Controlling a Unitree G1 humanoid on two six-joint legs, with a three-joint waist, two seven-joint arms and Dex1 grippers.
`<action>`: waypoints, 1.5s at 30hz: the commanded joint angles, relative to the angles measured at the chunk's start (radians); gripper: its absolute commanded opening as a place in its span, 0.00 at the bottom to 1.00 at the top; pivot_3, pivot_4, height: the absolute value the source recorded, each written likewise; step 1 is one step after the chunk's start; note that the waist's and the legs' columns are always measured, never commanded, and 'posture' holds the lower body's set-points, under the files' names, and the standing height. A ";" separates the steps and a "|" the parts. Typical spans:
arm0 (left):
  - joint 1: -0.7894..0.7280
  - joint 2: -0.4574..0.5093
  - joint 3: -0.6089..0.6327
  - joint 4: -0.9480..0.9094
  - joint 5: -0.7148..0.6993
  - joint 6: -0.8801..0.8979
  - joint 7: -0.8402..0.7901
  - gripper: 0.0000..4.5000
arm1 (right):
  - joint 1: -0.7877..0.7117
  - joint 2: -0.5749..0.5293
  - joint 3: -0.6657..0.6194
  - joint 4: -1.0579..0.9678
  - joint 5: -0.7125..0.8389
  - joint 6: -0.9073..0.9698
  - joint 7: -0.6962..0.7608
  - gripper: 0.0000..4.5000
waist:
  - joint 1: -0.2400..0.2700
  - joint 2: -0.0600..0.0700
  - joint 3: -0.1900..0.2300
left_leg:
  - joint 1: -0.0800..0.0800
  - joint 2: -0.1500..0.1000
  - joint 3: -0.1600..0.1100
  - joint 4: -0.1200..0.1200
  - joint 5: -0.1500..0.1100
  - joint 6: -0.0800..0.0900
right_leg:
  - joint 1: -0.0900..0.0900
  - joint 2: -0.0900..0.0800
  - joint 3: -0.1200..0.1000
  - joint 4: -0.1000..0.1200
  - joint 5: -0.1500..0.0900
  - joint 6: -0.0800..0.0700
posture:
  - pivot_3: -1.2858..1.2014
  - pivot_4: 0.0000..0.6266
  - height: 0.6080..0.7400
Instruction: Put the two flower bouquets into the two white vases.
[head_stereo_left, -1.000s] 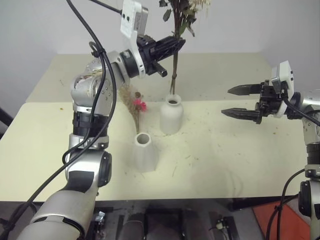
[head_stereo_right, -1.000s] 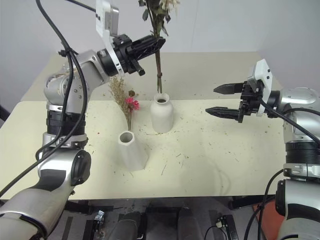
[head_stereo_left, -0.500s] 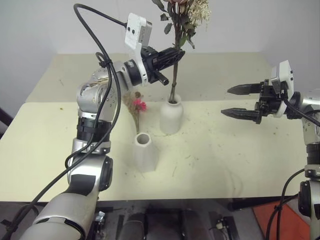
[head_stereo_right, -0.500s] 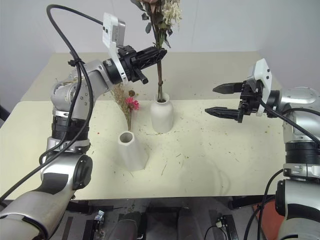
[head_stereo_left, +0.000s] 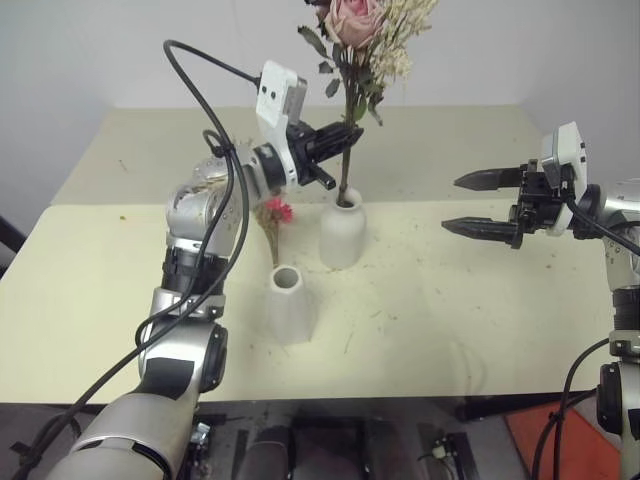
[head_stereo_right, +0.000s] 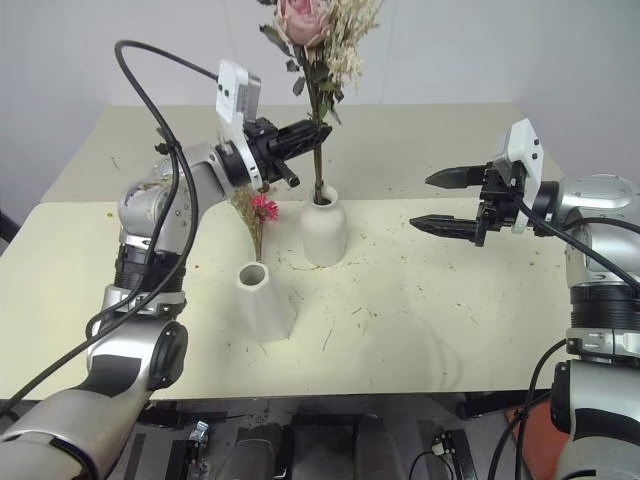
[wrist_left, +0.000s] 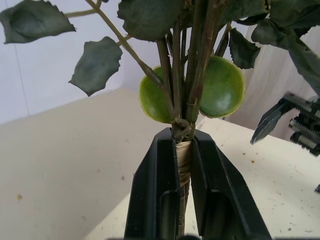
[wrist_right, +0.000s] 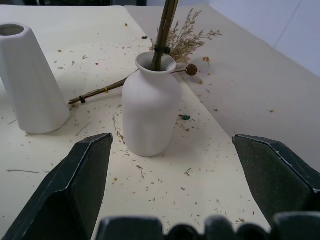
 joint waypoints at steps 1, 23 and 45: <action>-0.006 0.012 0.001 -0.056 -0.015 0.002 -0.016 0.31 | -0.008 -0.010 -0.033 -0.034 0.019 -0.023 -0.005 1.00 | 0.001 0.000 0.000 | 0.000 0.000 0.000 0.000 0.000 0.000 | 0.000 0.000 0.000 0.000 0.000 0.000 | 0.52 0.24 1.00; 0.208 0.297 0.151 -0.469 -0.166 0.765 0.230 1.00 | -0.014 -0.006 -0.008 -0.036 0.012 -0.042 0.041 1.00 | -0.004 0.000 0.000 | 0.001 0.001 0.000 0.000 0.000 0.000 | 0.001 0.001 0.000 0.000 0.000 0.000 | 0.52 0.24 1.00; -0.101 0.104 -0.154 0.286 0.213 0.708 0.465 0.91 | -0.155 0.037 0.048 0.011 0.010 -0.128 0.150 1.00 | 0.004 0.000 0.000 | -0.001 -0.001 -0.001 -0.001 0.001 -0.001 | -0.001 -0.001 0.000 0.000 0.000 0.000 | 0.52 0.24 1.00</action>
